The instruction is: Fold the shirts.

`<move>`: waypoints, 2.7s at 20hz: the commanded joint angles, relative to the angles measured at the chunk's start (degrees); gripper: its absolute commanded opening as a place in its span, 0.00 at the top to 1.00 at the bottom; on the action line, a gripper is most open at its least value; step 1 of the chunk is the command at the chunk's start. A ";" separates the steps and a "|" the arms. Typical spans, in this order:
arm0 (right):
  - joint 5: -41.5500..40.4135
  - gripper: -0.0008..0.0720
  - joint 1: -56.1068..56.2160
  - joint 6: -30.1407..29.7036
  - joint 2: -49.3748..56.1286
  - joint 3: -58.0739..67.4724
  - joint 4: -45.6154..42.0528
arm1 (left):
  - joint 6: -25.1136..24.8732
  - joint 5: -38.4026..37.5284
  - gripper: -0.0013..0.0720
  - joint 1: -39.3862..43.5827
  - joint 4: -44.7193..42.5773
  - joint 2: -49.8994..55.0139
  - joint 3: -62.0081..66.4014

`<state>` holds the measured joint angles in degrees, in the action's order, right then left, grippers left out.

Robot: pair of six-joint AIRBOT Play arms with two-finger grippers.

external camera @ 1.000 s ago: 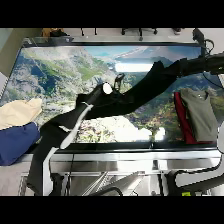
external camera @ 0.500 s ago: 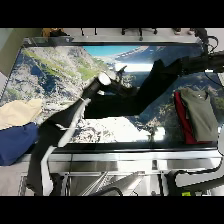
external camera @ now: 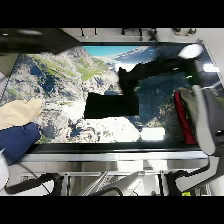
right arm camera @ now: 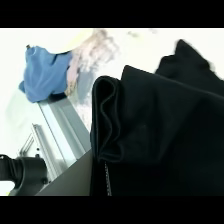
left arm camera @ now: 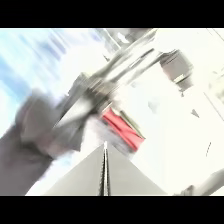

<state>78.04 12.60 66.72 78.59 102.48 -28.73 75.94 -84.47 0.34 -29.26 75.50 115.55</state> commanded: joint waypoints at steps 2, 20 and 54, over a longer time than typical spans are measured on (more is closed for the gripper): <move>-15.89 0.90 15.89 -1.75 9.60 -0.57 -1.01 | -2.71 -3.98 0.95 -10.86 0.42 -12.00 -2.49; -2.14 0.02 -13.25 9.57 6.93 -8.87 -23.34 | -7.17 -1.05 0.95 -16.39 0.90 -20.17 -22.69; -31.95 0.95 -32.06 16.63 0.94 9.46 6.93 | -7.15 -1.09 0.95 -15.98 0.83 -20.15 -22.69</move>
<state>54.30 -11.97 75.37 80.01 109.89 -21.37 68.82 -85.49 -15.68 -28.38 55.40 92.88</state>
